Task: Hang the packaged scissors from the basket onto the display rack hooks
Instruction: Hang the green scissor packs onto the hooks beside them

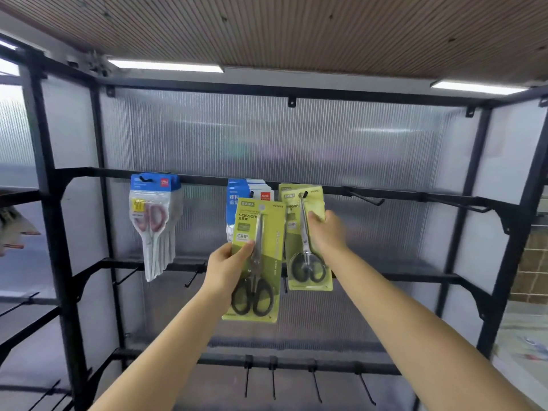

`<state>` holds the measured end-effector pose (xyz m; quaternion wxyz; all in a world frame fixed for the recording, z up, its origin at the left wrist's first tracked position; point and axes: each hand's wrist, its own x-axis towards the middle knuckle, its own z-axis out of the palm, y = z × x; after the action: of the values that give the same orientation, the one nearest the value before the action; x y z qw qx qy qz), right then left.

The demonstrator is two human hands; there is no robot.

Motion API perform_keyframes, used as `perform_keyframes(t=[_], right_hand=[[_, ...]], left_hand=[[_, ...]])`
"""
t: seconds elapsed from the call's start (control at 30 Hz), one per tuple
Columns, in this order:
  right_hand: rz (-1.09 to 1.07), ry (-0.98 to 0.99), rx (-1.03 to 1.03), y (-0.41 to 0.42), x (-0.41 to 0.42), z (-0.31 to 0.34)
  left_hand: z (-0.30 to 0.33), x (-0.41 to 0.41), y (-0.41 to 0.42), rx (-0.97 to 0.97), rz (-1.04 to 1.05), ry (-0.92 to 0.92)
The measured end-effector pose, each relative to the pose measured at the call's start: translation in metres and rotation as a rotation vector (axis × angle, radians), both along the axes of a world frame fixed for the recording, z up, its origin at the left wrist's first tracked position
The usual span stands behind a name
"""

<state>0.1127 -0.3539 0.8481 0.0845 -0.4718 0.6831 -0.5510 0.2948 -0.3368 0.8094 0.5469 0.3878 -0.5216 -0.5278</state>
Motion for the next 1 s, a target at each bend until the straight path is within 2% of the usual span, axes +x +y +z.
perform_keyframes(t=[0.27, 0.67, 0.77, 0.87, 1.0], right_hand=[[-0.015, 0.137, -0.026, -0.032, -0.016, -0.006], [-0.019, 0.092, 0.053, -0.075, -0.030, -0.010], [0.001, 0.132, 0.065, -0.067, -0.034, -0.009], [0.023, 0.163, -0.022, -0.047, -0.039, -0.001], [0.186, 0.165, -0.097, -0.009, -0.042, 0.017]], left_hand=[[-0.012, -0.017, -0.016, -0.032, -0.046, -0.059], [-0.014, -0.029, -0.031, -0.069, -0.092, -0.103], [-0.014, -0.031, -0.031, -0.073, -0.093, -0.113], [-0.016, -0.032, -0.028, -0.073, -0.106, -0.130], [-0.021, -0.037, -0.022, -0.086, -0.127, -0.142]])
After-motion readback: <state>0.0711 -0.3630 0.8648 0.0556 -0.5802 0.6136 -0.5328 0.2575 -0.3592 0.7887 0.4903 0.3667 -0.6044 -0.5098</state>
